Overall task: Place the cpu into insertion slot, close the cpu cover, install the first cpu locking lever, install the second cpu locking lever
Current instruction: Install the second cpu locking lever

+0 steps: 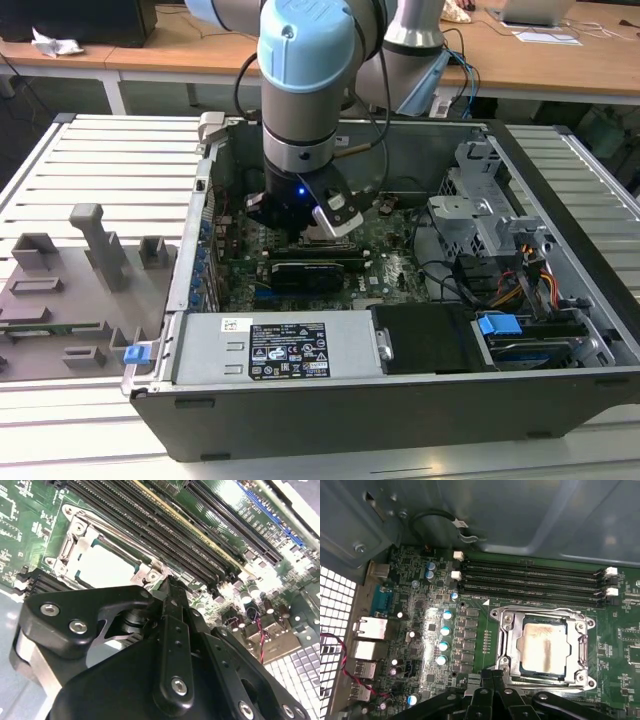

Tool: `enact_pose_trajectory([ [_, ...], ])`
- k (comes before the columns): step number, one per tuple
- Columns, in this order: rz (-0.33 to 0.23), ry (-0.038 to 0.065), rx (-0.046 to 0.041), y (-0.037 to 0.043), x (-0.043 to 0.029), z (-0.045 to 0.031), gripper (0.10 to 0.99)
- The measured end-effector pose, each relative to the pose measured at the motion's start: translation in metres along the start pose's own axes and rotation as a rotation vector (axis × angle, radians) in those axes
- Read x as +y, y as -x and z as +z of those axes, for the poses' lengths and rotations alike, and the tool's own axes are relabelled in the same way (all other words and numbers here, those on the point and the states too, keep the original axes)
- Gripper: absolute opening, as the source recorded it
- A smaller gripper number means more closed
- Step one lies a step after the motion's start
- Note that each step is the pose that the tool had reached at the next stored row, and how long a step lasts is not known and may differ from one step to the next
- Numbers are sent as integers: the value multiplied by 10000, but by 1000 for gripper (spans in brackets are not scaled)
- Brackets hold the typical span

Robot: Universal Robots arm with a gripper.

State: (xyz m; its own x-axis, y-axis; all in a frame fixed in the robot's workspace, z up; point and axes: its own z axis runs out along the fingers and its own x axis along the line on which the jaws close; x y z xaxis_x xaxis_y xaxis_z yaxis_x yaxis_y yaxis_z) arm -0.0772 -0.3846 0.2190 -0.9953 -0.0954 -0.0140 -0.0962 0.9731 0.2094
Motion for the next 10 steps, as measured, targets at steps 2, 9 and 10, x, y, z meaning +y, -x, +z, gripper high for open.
enact_pose_trajectory([
  [2,0,-1,0,0,4,-19,106],
  [9,0,-1,1,1,9,-45,106],
  [10,0,-1,0,1,9,-45,106],
])
